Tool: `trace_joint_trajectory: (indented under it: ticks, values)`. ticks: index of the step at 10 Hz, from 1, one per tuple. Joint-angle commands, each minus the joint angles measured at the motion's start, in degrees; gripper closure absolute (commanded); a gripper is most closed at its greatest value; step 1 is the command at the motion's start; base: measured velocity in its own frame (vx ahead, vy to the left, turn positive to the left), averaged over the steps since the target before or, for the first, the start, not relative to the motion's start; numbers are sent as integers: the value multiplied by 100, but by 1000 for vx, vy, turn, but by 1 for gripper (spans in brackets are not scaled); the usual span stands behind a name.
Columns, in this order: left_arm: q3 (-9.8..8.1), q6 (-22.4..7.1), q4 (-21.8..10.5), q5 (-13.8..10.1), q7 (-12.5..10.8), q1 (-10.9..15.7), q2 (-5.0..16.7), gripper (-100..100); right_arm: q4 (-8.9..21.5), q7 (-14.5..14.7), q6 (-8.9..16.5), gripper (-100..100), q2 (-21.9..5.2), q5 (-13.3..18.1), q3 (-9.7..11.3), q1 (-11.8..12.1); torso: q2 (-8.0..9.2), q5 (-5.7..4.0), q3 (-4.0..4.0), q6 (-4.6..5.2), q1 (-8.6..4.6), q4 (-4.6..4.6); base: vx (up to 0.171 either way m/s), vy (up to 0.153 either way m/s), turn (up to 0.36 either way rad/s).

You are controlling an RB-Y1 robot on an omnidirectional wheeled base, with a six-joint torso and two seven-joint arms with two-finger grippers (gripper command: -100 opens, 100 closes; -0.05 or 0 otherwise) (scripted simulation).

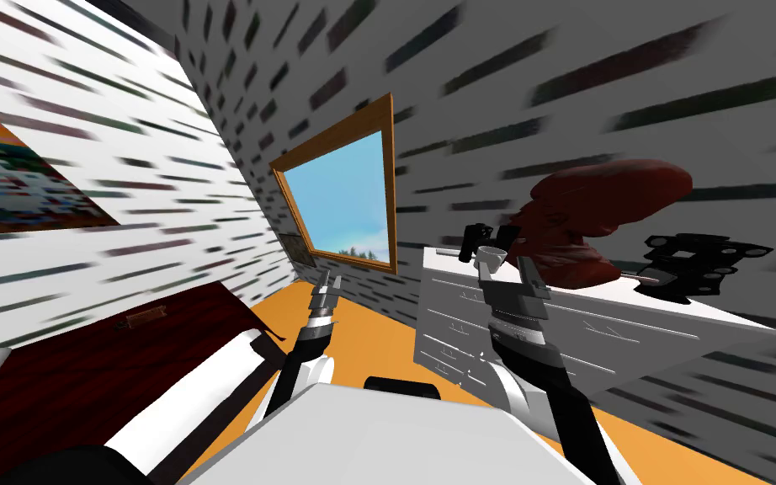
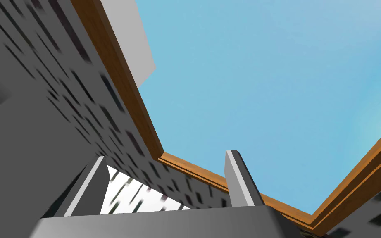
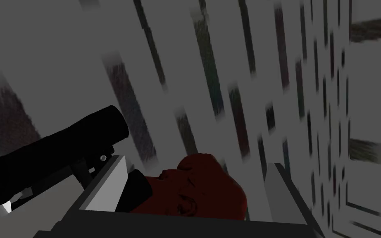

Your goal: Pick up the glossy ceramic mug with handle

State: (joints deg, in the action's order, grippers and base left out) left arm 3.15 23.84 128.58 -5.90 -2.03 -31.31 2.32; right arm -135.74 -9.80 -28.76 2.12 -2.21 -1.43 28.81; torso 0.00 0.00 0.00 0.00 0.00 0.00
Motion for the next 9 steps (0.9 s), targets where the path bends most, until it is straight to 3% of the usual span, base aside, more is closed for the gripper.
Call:
trace_joint_trajectory:
  ticks: [1,9]
  values:
    - [0,0,0,0,0,0,0,0,33,35,-16,-100,-213,89,-53,1,0,0,0,0,0,0,-17,-21,-38]
    - [0,0,0,0,0,0,0,0,361,105,-160,-100,-1486,752,-471,-4,9,-4,5,0,-15,2,-30,-40,-52]
